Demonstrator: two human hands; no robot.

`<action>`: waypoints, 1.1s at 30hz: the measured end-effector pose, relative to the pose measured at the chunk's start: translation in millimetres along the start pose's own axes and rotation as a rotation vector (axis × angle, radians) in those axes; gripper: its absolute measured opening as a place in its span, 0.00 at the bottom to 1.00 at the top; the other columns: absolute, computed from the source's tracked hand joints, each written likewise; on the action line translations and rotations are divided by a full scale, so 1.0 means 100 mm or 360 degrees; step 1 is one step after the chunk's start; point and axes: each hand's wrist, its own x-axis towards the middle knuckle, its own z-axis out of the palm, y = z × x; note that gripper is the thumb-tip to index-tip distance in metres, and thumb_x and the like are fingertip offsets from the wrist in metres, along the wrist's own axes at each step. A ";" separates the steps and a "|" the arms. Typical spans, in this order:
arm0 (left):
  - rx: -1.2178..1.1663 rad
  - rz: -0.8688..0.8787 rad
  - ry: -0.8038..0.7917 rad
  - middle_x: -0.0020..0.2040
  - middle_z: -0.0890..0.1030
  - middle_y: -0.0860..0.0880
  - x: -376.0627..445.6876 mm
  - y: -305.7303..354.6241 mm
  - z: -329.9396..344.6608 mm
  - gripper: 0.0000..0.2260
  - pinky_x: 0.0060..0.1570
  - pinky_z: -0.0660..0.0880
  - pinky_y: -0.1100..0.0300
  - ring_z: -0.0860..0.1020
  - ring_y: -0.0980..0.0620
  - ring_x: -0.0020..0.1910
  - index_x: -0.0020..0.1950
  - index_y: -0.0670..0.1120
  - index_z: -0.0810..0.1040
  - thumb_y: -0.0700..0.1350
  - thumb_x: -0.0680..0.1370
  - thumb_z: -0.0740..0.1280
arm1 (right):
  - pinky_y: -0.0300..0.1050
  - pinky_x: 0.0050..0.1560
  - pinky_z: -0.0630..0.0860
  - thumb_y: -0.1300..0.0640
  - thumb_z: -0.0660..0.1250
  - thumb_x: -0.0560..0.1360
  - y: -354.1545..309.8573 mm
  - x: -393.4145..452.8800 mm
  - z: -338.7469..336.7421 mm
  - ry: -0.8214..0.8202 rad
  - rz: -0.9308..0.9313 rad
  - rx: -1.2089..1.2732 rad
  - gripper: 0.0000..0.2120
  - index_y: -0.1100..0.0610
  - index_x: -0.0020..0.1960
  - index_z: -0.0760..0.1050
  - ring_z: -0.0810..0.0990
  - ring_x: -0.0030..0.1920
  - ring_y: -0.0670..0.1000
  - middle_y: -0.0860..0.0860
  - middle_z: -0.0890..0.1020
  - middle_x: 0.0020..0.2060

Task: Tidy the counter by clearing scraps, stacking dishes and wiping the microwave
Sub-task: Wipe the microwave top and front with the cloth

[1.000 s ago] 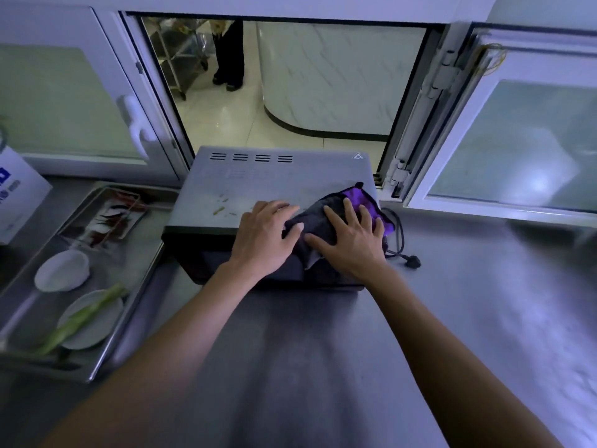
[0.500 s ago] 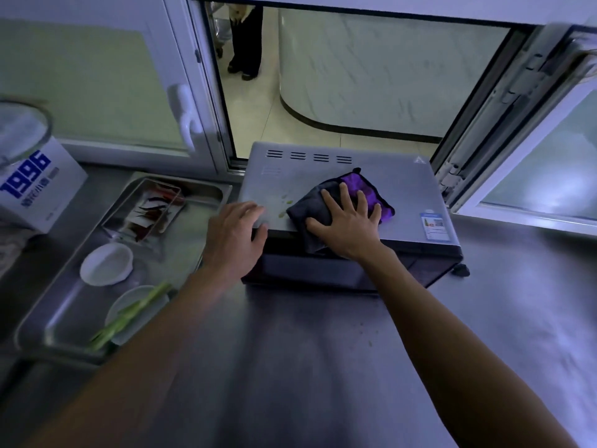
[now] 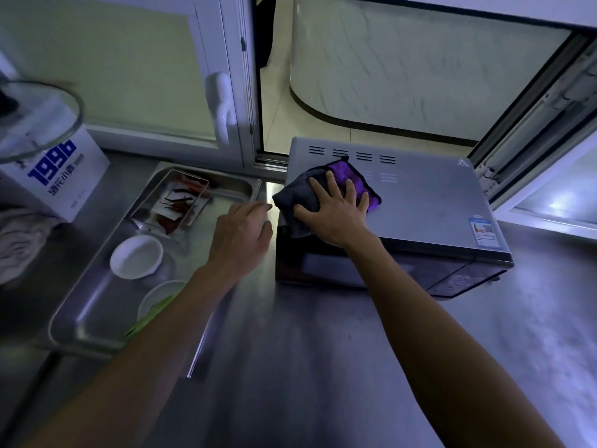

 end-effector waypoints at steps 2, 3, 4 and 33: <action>-0.0017 0.0030 -0.0015 0.61 0.80 0.44 0.03 0.06 0.02 0.15 0.55 0.74 0.43 0.76 0.41 0.59 0.64 0.42 0.78 0.42 0.78 0.66 | 0.71 0.73 0.36 0.24 0.44 0.67 0.07 -0.05 -0.02 0.0003 0.0023 0.0026 0.43 0.38 0.79 0.47 0.41 0.79 0.62 0.46 0.44 0.81; -0.0013 0.0064 -0.0022 0.60 0.80 0.45 0.05 0.11 0.05 0.15 0.54 0.75 0.44 0.76 0.41 0.59 0.63 0.42 0.78 0.42 0.78 0.65 | 0.71 0.73 0.36 0.25 0.44 0.67 0.11 -0.08 -0.03 0.0010 0.0049 0.0034 0.43 0.39 0.79 0.47 0.41 0.79 0.62 0.47 0.44 0.81; -0.0004 0.0099 -0.0028 0.60 0.80 0.45 0.06 0.16 0.07 0.15 0.54 0.75 0.44 0.76 0.42 0.59 0.63 0.42 0.78 0.43 0.78 0.65 | 0.71 0.73 0.36 0.25 0.44 0.67 0.16 -0.11 -0.04 0.0016 0.0080 0.0036 0.43 0.39 0.80 0.47 0.41 0.79 0.62 0.47 0.44 0.81; 0.0298 0.0414 -0.0273 0.65 0.77 0.48 0.60 2.38 1.20 0.13 0.57 0.70 0.46 0.72 0.44 0.64 0.60 0.47 0.80 0.49 0.79 0.65 | 0.64 0.76 0.48 0.26 0.48 0.68 2.60 -0.74 -0.54 0.0184 0.0464 0.0181 0.40 0.37 0.78 0.52 0.45 0.79 0.60 0.46 0.46 0.81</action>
